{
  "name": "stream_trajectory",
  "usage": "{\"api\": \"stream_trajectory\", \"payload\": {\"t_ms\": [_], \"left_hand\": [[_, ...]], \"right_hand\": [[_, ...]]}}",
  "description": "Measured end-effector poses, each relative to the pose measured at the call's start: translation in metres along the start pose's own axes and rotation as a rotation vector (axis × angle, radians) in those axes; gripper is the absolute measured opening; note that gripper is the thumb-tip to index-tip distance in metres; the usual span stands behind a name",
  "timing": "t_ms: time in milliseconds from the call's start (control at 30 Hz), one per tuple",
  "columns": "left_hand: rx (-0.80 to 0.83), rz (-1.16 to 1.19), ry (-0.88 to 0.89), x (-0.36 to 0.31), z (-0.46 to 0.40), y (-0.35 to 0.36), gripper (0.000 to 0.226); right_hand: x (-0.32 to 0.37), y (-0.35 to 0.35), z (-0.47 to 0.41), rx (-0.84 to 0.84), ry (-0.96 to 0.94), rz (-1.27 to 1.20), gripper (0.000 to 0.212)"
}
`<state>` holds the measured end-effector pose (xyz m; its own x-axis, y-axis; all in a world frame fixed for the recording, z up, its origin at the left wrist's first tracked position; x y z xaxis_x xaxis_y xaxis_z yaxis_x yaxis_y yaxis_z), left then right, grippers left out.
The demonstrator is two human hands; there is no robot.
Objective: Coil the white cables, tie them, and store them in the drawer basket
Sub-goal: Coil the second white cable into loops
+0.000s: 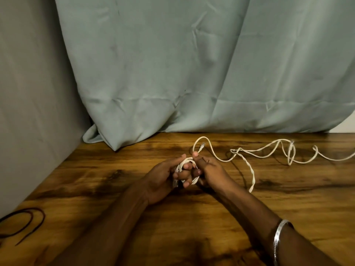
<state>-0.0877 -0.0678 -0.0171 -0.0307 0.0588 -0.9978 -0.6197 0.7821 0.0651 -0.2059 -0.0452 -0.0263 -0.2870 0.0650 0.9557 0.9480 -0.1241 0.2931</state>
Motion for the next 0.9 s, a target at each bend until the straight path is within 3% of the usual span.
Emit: {"api": "stream_trajectory", "payload": {"t_ms": [233,433,567,733,900], "left_hand": [[-0.242,0.101,0.194,-0.003,-0.005,0.001,0.044],[-0.226,0.203,0.269,-0.015,0.002,-0.001,0.049],[-0.191,0.277,0.246,-0.018,0.004,-0.001,0.057],[-0.244,0.357,0.267,-0.021,0.002,-0.017,0.05],[-0.43,0.267,0.346,-0.022,-0.001,-0.041,0.055]], "right_hand": [[0.006,0.007,-0.003,0.086,-0.04,-0.145,0.045],[0.009,0.011,-0.001,0.161,-0.086,-0.189,0.031],[0.009,0.008,-0.001,0.1,-0.17,-0.168,0.026],[0.002,0.005,0.002,0.038,-0.196,0.118,0.026],[-0.005,0.02,0.012,0.188,-0.21,0.78,0.021]]}}
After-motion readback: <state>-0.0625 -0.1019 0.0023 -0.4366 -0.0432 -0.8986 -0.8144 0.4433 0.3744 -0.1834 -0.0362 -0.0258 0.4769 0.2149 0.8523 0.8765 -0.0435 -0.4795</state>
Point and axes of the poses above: each hand's wrist, its own z-axis away from the middle knuckle, its own y-axis out of the palm, x = y × z, the point moved 6 cm from there along -z, towards the middle knuckle, and after that the axes turned 14 degrees about -z, right-handed, at the moved point
